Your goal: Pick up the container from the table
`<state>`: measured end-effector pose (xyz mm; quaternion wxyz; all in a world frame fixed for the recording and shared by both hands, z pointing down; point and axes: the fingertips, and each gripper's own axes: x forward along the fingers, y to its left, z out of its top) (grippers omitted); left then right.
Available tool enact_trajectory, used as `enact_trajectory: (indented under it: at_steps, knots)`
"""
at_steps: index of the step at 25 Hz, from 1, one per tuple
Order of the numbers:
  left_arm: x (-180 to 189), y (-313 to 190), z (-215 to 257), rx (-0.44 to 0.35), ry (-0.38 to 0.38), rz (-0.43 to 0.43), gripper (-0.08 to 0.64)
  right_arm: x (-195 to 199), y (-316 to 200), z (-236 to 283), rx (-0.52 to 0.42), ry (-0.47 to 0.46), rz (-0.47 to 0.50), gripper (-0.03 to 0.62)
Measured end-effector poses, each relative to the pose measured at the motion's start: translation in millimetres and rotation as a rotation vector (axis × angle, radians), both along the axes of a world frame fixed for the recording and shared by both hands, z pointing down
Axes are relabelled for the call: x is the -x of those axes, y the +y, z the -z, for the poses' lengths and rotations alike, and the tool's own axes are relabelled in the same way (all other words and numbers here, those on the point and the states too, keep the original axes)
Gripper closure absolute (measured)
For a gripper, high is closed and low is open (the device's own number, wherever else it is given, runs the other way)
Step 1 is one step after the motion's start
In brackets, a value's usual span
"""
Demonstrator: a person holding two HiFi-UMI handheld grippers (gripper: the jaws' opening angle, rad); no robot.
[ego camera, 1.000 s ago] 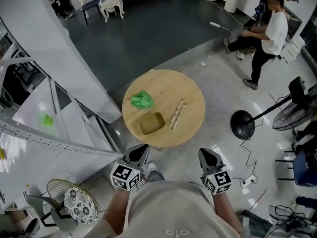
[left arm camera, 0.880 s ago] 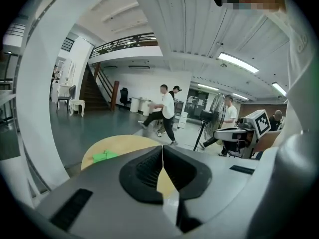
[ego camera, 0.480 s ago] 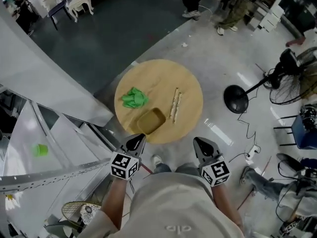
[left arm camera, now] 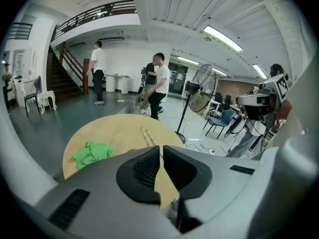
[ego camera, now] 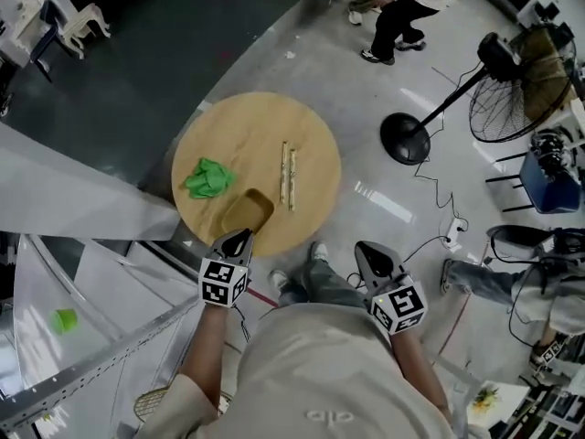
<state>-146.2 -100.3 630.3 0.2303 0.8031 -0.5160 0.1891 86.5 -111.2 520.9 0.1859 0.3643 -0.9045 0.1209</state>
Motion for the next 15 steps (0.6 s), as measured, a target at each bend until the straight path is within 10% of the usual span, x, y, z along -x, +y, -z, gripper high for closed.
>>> enact_trajectory:
  at_steps: [15]
  knots:
    - [-25, -19, -136, 0.270, -0.235, -0.129, 0.419, -86, -22, -14, 0.067, 0.043, -0.144, 0.568]
